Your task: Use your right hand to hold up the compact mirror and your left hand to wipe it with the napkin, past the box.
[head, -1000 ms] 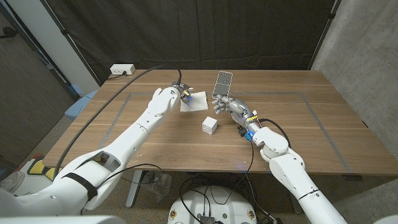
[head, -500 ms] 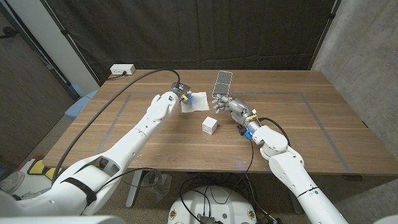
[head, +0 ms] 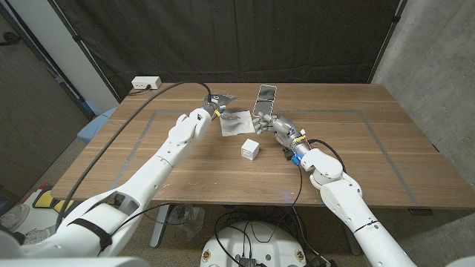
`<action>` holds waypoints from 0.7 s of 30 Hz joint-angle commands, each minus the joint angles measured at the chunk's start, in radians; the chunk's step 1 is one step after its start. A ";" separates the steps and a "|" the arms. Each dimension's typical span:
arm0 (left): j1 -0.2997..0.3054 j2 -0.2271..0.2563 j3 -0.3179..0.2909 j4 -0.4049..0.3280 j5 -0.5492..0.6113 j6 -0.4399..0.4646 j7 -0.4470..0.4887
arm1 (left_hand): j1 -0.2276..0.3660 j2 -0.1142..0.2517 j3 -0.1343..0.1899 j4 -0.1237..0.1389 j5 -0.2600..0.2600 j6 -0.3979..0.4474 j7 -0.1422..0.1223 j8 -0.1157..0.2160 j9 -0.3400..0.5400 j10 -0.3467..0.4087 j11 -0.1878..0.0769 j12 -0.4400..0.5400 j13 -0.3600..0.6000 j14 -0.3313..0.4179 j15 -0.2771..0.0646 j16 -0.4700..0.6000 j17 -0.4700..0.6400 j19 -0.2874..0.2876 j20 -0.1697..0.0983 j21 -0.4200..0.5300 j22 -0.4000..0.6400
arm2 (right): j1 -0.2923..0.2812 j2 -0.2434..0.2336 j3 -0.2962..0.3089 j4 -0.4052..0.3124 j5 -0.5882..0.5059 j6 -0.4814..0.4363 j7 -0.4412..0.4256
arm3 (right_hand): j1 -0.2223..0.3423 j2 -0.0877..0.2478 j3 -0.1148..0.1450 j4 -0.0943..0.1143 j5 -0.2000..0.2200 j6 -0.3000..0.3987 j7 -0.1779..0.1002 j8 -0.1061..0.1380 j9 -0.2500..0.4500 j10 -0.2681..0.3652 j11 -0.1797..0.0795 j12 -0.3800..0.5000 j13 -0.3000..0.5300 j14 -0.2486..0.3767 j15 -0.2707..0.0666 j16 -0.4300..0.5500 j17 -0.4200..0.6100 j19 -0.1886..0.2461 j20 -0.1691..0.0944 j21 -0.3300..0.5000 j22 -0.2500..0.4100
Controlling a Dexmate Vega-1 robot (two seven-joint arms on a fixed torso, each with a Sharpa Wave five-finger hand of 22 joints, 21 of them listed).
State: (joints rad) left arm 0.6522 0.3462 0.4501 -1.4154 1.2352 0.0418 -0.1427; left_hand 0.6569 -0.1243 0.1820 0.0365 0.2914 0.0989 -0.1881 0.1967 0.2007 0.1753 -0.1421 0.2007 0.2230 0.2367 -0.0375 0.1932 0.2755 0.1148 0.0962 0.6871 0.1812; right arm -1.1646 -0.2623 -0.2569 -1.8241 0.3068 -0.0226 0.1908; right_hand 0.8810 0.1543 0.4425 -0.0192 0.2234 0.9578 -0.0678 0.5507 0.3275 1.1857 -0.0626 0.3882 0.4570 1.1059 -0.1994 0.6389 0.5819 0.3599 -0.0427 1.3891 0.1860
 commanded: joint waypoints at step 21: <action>-0.131 0.000 0.100 0.022 0.051 -0.045 -0.348 | 0.163 -0.029 -0.016 -0.090 0.033 0.009 0.040 0.019 0.003 -0.013 0.028 0.005 -0.002 -0.031 -0.066 0.006 -0.049 0.162 -0.051 -0.002 -0.008 | 0.018 0.019 0.010 0.026 0.009 0.004 -0.002 | 0.039 0.019 -0.002 0.009 0.005 0.016 -0.005 -0.002 0.002 0.015 0.000 -0.009 0.006 0.010 -0.033 -0.013 0.005 -0.002 -0.143 0.007 -0.002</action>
State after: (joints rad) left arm 0.5457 0.3497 0.5038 -1.4118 1.1952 -0.0236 -0.4586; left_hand 0.8086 -0.1543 0.1659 -0.0431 0.3163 0.1055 -0.1496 0.2110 0.2009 0.1608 -0.1142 0.2011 0.2183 0.2097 -0.0425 0.1931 0.2273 0.2611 0.0464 0.6774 0.1720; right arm -1.1560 -0.2486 -0.2500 -1.8105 0.3110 -0.0195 0.1864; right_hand 0.8862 0.1493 0.4382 -0.0149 0.2232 0.9584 -0.0678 0.5487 0.3266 1.1928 -0.0631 0.3806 0.4600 1.1137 -0.2031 0.6306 0.5823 0.3600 -0.0427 1.3890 0.1812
